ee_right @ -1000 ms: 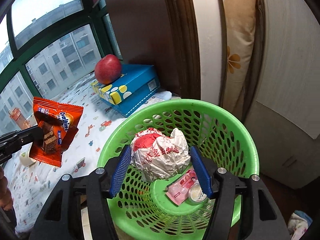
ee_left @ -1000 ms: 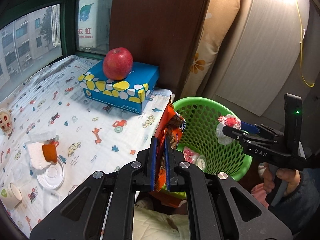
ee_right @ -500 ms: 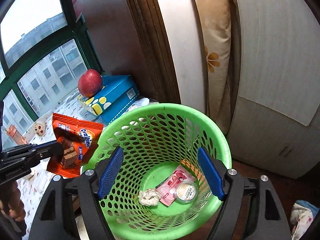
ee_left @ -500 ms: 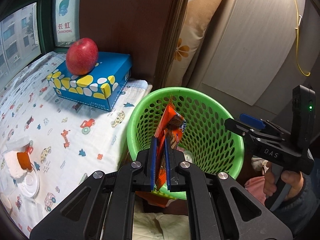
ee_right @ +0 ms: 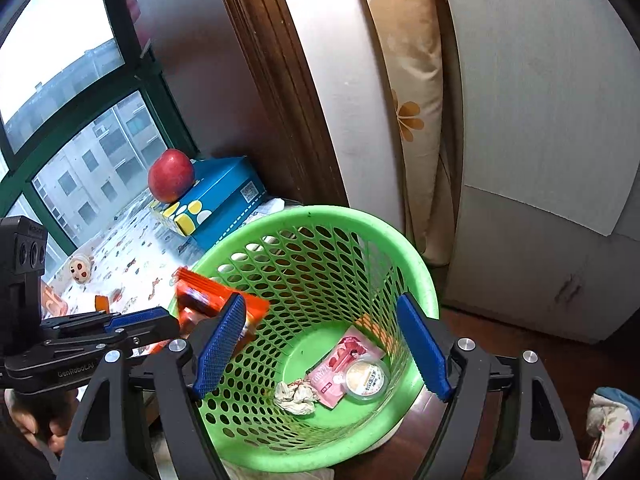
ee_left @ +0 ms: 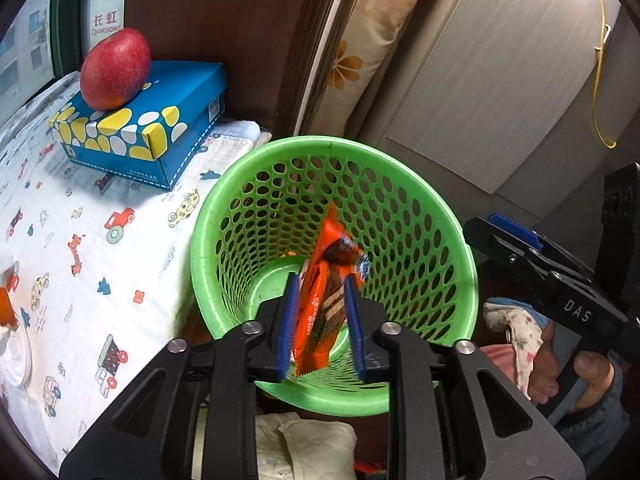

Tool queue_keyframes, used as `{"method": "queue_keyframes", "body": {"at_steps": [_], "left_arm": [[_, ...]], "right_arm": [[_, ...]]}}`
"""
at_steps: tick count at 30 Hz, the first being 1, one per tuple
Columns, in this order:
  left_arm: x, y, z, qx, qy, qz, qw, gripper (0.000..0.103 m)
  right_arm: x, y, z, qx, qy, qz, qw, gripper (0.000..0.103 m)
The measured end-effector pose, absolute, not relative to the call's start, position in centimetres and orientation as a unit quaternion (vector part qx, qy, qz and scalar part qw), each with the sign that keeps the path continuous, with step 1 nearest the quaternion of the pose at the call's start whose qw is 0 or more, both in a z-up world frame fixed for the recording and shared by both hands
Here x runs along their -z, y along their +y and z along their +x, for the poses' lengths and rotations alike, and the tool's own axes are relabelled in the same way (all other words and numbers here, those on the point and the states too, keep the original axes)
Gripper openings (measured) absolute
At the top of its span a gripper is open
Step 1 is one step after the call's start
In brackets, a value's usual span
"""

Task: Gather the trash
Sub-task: 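Carry the foil ball and orange wrapper to the green basket and release both, then move both tools back over the bed toward the paper cup and plastic box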

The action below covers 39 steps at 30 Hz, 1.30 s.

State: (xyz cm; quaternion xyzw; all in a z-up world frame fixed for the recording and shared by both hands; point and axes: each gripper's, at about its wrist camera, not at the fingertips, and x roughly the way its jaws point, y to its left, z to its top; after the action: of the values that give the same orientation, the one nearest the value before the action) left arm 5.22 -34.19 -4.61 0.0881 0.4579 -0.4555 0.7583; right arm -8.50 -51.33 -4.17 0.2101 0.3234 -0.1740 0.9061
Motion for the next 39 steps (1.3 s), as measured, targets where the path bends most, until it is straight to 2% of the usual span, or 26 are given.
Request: {"method": "queue_keyframes", "body": {"at_steps": [1, 5, 8, 22, 35, 36, 37, 39], "left_arm": [[4.7, -34.1, 5.2, 0.456, 0.457, 0.086, 0.759, 0.037], [4.6, -33.1, 5.4, 0.448, 0.458, 0.081, 0.764, 0.038], [4.2, -31.9, 5.9, 0.429, 0.453, 0.078, 0.778, 0.047], [2.7, -21.9, 7.7, 0.327, 0.431, 0.052, 0.839, 0.056], [3.2, -8.7, 10.7, 0.173, 0.427, 0.003, 0.888, 0.063], [3.3, -7.5, 11.0, 0.155, 0.424, 0.002, 0.892, 0.066], [3.4, -6.3, 11.2, 0.134, 0.421, 0.001, 0.897, 0.074], [3.5, -3.8, 11.7, 0.094, 0.414, -0.004, 0.905, 0.078]], "right_arm": [[4.2, -51.3, -8.6, 0.174, 0.323, 0.212, 0.906, 0.075], [4.2, -51.1, -8.6, 0.171, 0.324, 0.216, 0.905, 0.075], [4.2, -50.6, -8.5, 0.165, 0.323, 0.216, 0.907, 0.076], [3.2, -44.1, -5.3, 0.095, 0.331, 0.192, 0.919, 0.079], [3.4, -35.5, -0.1, 0.004, 0.356, 0.155, 0.922, 0.081], [3.4, -34.8, 0.3, -0.003, 0.357, 0.153, 0.921, 0.081], [3.4, -34.2, 0.6, -0.009, 0.359, 0.151, 0.921, 0.081], [3.3, -32.9, 1.3, -0.022, 0.362, 0.146, 0.921, 0.081]]}}
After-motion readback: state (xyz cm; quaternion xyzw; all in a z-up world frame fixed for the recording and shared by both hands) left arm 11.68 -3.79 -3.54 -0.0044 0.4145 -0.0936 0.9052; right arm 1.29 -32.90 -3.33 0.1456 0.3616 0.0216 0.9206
